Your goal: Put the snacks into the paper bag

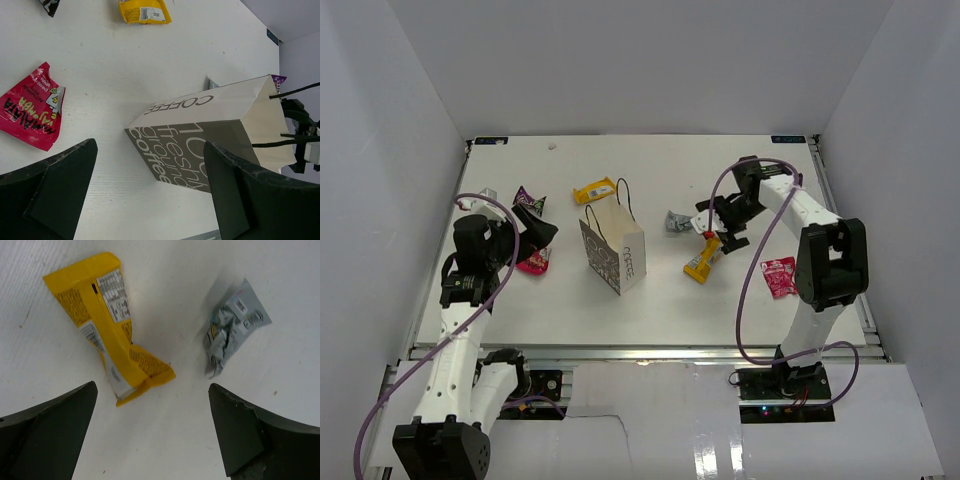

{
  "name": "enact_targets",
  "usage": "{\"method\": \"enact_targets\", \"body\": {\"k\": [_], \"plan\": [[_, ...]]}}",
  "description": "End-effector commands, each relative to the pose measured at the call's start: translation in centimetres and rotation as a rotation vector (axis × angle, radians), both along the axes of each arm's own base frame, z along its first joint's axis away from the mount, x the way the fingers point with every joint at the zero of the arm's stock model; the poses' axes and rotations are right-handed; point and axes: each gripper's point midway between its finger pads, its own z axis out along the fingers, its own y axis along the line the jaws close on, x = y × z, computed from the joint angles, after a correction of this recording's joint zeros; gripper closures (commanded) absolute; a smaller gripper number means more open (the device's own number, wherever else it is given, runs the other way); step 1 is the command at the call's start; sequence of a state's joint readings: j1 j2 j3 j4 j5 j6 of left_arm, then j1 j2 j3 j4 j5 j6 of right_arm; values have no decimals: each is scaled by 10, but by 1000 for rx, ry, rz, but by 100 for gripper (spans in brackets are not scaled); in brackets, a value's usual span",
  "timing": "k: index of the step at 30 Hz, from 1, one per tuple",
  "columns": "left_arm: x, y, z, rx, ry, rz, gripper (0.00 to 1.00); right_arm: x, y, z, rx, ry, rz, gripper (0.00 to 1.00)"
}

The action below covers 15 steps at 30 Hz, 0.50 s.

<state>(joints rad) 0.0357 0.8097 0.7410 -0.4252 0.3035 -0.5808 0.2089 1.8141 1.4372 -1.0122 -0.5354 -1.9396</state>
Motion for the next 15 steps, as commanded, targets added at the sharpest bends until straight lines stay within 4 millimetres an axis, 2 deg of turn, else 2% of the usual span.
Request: {"method": "enact_targets", "body": {"k": [1,3,7,10,12,15], "plan": [[-3,0,1,3,10,1,2,9,19,-10,-71,-113,204,1],[-2,2,0,8,15,7,2,5,19,-22,-98,-76,202,5],[-2,3,-2,5,21,17,2,-20,14,-43,-141,3,222,12],[1,2,-6,-2,35,15,2,-31,12,-54,-165,33,209,17],[3,0,-9,-13,47,10,2,-33,12,-65,-174,44,180,24],[6,-2,-9,-23,51,0,2,-43,17,-71,-172,91,148,34]]}}
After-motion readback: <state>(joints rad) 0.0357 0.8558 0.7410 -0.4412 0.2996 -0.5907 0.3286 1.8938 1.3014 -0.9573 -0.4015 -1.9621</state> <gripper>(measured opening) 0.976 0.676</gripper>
